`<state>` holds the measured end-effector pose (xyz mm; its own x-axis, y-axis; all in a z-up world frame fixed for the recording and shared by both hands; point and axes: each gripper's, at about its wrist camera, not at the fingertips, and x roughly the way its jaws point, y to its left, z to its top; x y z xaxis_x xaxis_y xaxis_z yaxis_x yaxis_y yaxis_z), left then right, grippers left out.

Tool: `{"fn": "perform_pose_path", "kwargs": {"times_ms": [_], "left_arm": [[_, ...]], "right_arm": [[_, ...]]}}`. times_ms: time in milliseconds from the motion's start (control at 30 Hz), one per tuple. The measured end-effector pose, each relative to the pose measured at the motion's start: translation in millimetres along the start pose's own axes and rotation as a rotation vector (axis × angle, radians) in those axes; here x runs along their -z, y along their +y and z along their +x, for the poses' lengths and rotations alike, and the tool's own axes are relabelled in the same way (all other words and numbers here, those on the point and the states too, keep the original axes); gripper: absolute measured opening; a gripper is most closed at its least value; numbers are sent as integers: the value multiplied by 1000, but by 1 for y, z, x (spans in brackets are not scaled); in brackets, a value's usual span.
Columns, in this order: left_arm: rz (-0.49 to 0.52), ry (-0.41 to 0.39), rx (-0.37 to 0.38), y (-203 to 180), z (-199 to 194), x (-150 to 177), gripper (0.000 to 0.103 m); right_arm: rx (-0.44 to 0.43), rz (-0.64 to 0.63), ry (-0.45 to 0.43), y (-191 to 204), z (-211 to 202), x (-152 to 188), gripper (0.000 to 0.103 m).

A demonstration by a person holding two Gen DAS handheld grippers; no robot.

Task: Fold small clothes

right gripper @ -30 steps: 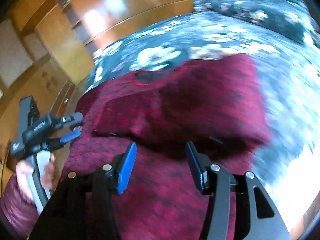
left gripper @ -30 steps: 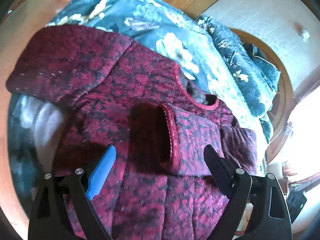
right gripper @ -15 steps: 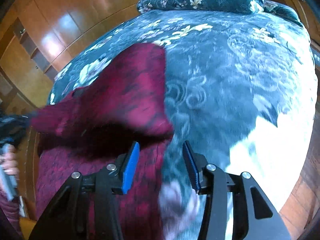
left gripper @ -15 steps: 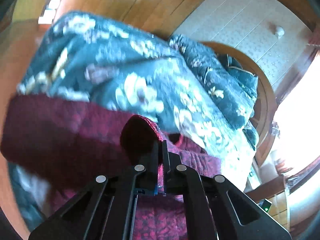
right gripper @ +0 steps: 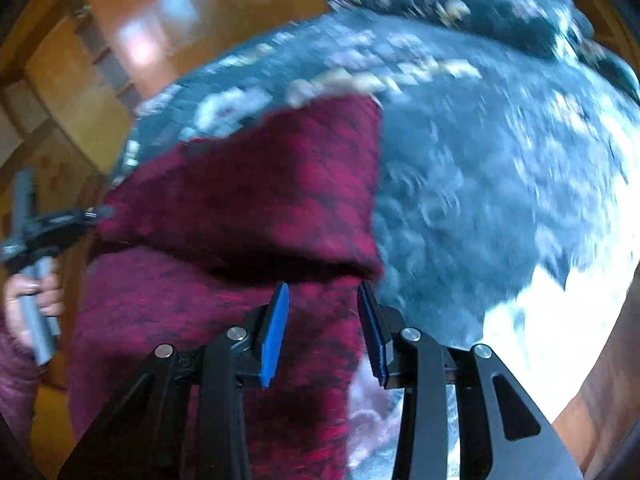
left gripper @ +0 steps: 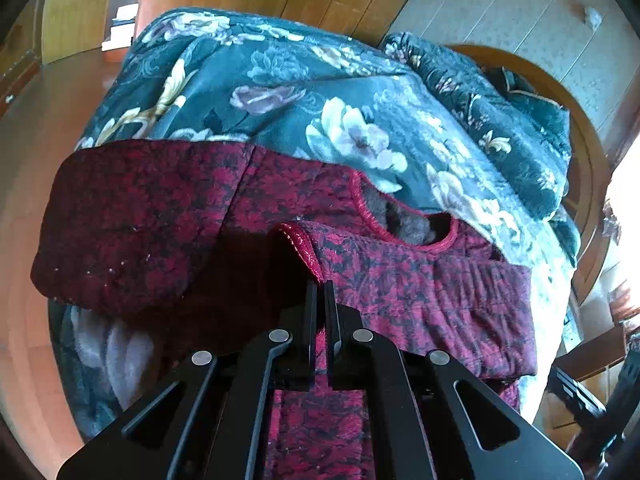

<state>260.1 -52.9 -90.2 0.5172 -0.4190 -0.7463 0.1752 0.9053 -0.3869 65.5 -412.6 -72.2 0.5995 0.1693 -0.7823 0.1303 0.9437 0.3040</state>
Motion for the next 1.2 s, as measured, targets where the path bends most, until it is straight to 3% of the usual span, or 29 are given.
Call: {"fn": "perform_pose_path", "kwargs": {"times_ms": [133,300,433,567,600,633,733,833,933,1033,1133,1200], "left_arm": [[-3,-40,10,-2,-13,-5,2],[34,-34,-90,-1,4,-10,2],[48,76,-191,13,51,5,2],[49,41,-185,16,41,17,2],[13,35,-163,21,34,18,7],[-20,31,-155,27,27,18,21],[-141,-22,-126,53,-2,24,39],[-253,-50,-84,88,-30,31,41],[-386,-76,-72,138,-56,42,56],[-594,-96,-29,203,-72,58,56],[-874,-127,80,273,-76,83,58],[-1001,-141,119,303,-72,95,58]], "right_arm": [[-28,-32,-53,24,9,-29,36],[50,4,-5,29,66,-57,34],[120,52,33,17,101,-48,34],[165,13,-45,21,105,-30,34],[181,-2,-57,24,105,-29,35],[201,-26,-71,28,107,-27,35],[229,-54,-86,32,109,-24,35],[229,-56,-94,32,110,-23,35],[239,-63,-101,34,109,-21,35],[252,-73,-104,36,110,-20,36],[262,-78,-107,38,110,-19,36],[266,-81,-108,39,110,-19,36]]}}
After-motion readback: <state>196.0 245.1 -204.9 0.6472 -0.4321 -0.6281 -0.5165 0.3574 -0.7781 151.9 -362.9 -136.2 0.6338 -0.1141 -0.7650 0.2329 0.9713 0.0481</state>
